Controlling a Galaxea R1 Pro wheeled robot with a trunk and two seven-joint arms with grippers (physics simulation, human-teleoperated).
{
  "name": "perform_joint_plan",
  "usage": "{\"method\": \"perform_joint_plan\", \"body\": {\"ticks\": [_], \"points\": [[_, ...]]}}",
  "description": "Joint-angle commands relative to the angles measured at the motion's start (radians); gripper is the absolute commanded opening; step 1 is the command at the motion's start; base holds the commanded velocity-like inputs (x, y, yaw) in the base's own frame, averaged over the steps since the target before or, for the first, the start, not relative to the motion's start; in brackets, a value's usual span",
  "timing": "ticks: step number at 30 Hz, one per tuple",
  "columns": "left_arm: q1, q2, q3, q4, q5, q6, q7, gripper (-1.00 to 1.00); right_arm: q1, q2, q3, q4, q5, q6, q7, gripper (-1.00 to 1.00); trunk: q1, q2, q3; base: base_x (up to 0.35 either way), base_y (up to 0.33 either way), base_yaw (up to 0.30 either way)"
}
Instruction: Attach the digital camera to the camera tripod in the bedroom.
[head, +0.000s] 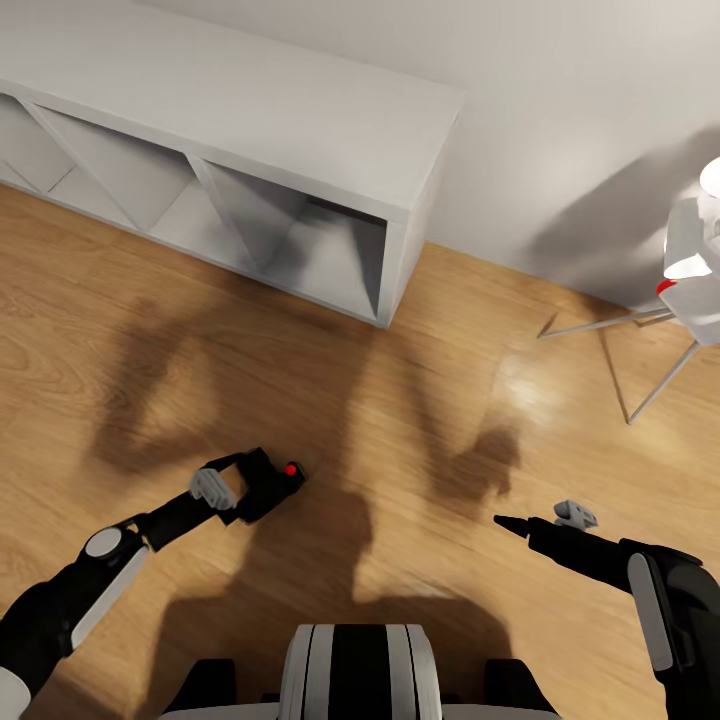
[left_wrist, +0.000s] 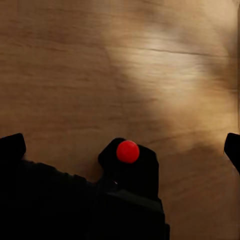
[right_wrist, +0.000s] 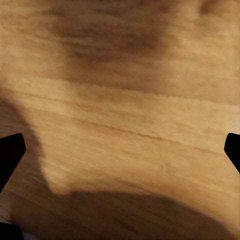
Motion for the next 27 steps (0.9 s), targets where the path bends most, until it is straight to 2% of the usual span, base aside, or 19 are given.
{"method": "perform_joint_plan", "body": {"ticks": [1, 5, 9, 12, 14, 17, 22, 23, 27], "points": [[-0.001, 0.001, -0.003, -0.005, 0.013, -0.002, 0.000, 1.00, -0.001, 0.000, -0.001, 0.000, -0.006, 0.007, -0.002, 1.00, 0.000, 0.000, 0.000, 0.000, 0.000, 0.000], [-0.001, -0.002, -0.004, -0.015, 0.033, -0.003, 0.001, 1.00, -0.001, 0.001, -0.001, 0.000, -0.007, 0.007, -0.002, 1.00, 0.000, 0.000, 0.000, 0.000, 0.000, 0.000], [-0.001, -0.004, -0.008, -0.058, 0.029, 0.014, -0.001, 1.00, -0.001, 0.001, 0.000, 0.000, -0.008, 0.007, -0.003, 1.00, 0.000, 0.000, 0.000, 0.000, 0.000, 0.000], [-0.001, -0.006, -0.010, -0.076, 0.028, 0.057, -0.004, 1.00, -0.001, 0.001, 0.000, 0.000, -0.007, 0.007, -0.004, 1.00, 0.000, 0.000, 0.000, 0.000, 0.000, 0.000], [-0.001, -0.013, -0.011, -0.112, 0.027, 0.126, -0.005, 1.00, -0.001, 0.001, 0.000, 0.000, -0.008, 0.007, -0.004, 1.00, 0.000, 0.000, 0.000, 0.000, 0.000, 0.000], [-0.001, -0.038, -0.008, -0.190, 0.024, 0.242, -0.003, 1.00, -0.001, 0.001, 0.001, 0.000, -0.008, 0.007, -0.004, 1.00, 0.000, 0.000, 0.000, 0.000, 0.000, 0.000], [-0.001, -0.070, 0.003, -0.265, 0.023, 0.367, 0.006, 1.00, -0.001, 0.001, 0.001, 0.000, -0.008, 0.007, -0.004, 1.00, 0.000, 0.000, 0.000, 0.000, 0.000, 0.000], [-0.001, -0.084, 0.011, -0.279, 0.026, 0.396, 0.008, 1.00, -0.001, 0.001, 0.001, 0.000, -0.008, 0.007, -0.003, 1.00, 0.000, 0.000, 0.000, 0.000, 0.000, 0.000], [-0.001, -0.128, 0.048, -0.291, 0.036, 0.429, 0.013, 1.00, -0.001, 0.001, 0.001, 0.000, -0.007, 0.007, -0.003, 1.00, 0.000, 0.000, 0.000, 0.000, 0.000, 0.000]]}}
